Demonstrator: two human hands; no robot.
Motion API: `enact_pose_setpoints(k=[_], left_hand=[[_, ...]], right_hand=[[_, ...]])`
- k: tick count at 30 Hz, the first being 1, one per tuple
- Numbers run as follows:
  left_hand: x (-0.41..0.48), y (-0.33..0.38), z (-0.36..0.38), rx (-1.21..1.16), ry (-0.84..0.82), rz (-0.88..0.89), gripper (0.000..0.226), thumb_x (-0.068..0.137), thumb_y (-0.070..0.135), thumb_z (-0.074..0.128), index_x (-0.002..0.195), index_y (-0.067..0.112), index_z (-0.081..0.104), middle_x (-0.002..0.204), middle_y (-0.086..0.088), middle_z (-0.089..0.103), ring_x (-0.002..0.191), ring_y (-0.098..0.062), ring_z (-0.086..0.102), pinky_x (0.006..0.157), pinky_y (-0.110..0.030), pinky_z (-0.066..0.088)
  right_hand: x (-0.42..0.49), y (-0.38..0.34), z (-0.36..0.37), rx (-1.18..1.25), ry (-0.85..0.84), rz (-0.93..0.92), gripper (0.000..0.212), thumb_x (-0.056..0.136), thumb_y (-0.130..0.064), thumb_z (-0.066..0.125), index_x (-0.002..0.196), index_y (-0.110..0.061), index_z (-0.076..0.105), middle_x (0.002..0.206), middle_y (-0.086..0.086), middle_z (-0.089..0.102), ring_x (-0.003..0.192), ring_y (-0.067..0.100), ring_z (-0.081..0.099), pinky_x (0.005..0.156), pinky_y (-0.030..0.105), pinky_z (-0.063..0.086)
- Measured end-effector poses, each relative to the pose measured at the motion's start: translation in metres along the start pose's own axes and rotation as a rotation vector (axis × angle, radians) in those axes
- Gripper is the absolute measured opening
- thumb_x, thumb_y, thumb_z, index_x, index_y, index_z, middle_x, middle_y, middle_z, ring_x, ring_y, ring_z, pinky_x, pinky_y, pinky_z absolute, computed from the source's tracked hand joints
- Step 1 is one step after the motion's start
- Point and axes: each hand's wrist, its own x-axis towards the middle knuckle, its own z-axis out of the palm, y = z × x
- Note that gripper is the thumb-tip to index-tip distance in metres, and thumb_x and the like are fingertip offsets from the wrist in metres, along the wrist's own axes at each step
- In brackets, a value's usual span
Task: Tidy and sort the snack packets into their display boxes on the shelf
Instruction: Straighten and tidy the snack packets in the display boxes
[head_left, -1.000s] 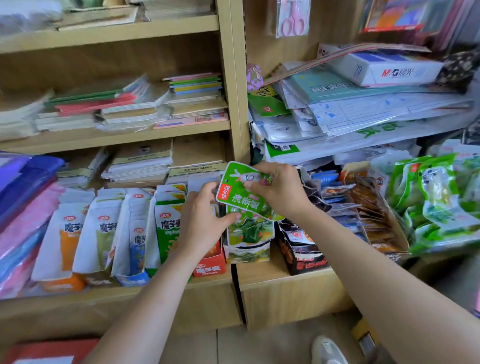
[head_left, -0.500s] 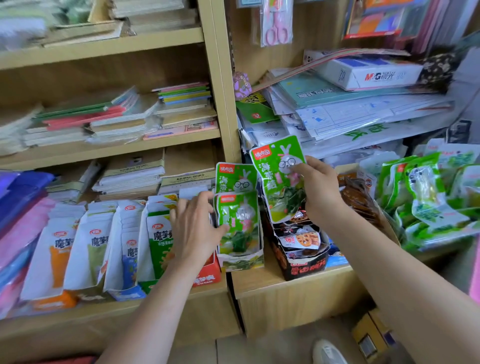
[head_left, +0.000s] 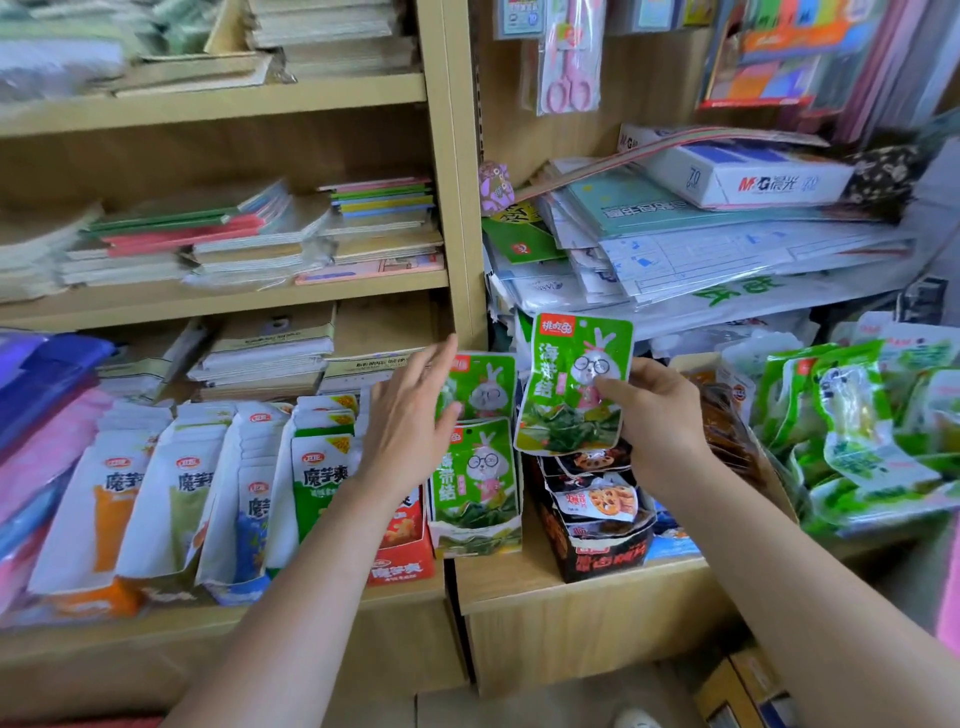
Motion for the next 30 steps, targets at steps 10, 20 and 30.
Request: enact_pose_setpoints(k=[10,20,30], left_hand=[[0.006,-0.017,0.000,0.089,-0.095,-0.005,0.024,0.100,0.043,0.055,0.102,0.037,0.078,0.082,0.013,0.059,0.097,-0.024,0.054,0.081,-0.039,0.039],[-0.009,-0.021,-0.011,0.170,-0.100,0.036,0.022,0.092,0.042,0.069,0.114,0.042,0.073,0.114,0.014,0.071,0.113,-0.016,0.052,0.090,-0.037,0.027],[-0.020,-0.023,-0.037,-0.631,-0.165,-0.210,0.040,0.099,0.020,0.062,0.138,0.026,0.059,0.111,0.020,0.068,0.103,0.017,0.057,0.099,-0.027,0.049]], right_hand=[[-0.001,-0.001,0.004,-0.119,-0.025,-0.068,0.005,0.087,-0.005,0.073,0.085,-0.004,0.068,0.086,0.016,0.071,0.079,0.032,0.066,0.075,0.038,0.056],[-0.007,-0.002,0.014,-0.094,0.002,-0.137,0.005,0.089,-0.006,0.070,0.090,-0.009,0.066,0.097,0.024,0.069,0.076,0.022,0.061,0.075,0.041,0.052],[-0.016,0.023,0.049,-0.209,-0.307,-0.180,0.014,0.086,-0.011,0.073,0.096,-0.005,0.064,0.100,0.031,0.065,0.089,0.042,0.066,0.084,0.063,0.052]])
